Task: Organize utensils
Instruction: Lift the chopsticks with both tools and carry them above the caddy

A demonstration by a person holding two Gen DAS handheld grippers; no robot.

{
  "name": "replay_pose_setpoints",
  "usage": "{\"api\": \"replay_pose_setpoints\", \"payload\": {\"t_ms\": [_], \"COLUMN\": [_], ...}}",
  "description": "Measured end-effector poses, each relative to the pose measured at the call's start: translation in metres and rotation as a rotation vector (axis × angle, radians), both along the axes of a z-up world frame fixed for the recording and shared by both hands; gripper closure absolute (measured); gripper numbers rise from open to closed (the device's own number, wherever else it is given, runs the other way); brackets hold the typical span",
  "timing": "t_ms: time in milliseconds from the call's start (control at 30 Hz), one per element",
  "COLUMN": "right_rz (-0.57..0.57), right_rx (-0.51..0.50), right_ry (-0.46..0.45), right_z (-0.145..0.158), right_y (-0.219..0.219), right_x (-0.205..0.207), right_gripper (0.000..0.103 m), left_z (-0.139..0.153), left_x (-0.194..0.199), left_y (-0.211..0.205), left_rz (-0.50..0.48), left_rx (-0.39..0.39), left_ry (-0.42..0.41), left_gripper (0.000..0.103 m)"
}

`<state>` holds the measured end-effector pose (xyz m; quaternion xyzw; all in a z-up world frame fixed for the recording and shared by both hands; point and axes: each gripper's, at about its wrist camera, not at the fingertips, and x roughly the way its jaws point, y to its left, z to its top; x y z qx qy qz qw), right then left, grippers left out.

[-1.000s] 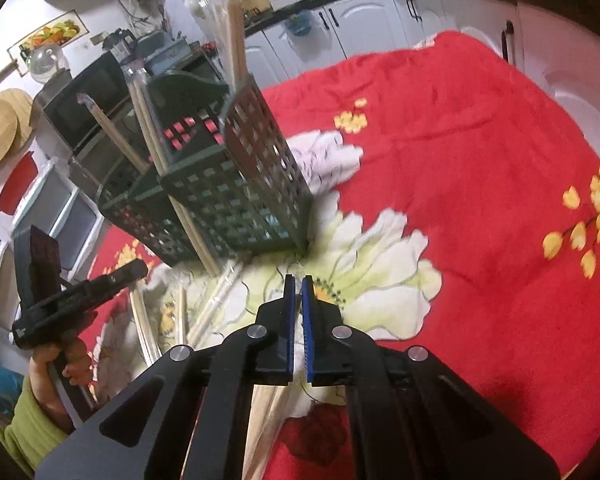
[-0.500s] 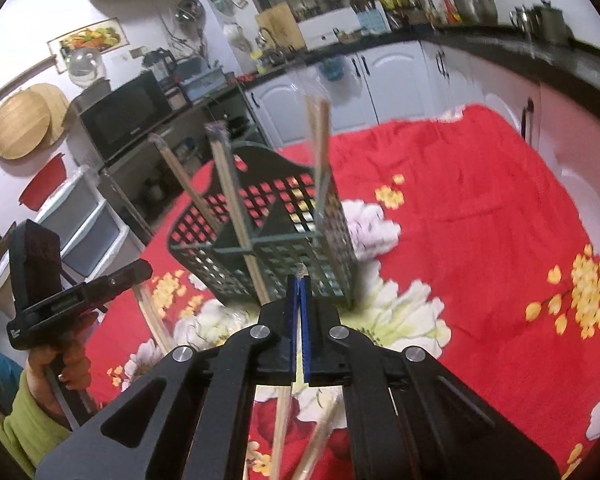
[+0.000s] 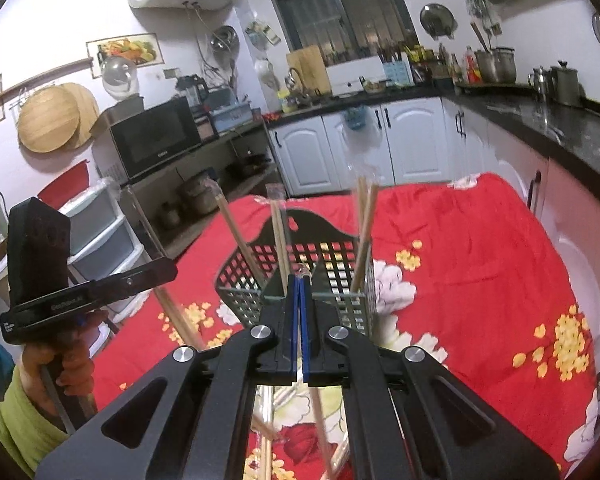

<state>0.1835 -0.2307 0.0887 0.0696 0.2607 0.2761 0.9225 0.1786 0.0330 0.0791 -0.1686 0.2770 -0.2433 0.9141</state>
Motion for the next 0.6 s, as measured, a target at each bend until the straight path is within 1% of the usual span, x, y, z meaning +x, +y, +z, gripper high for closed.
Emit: {"api": "replay_pose_setpoints", "payload": {"t_ms": [600], "right_rz": [-0.01], "right_rx": [0.053], "right_ry": [-0.17], "right_z": [0.054], "right_y": [0.006], "right_x": [0.001], "right_gripper": [0.102], "left_z": [0.056], "left_x": [0.003], "left_y": [-0.008], "left_rz": [-0.006], "left_rx": [0.006], "left_ry": [-0.132], "left_gripper": [0.101]}}
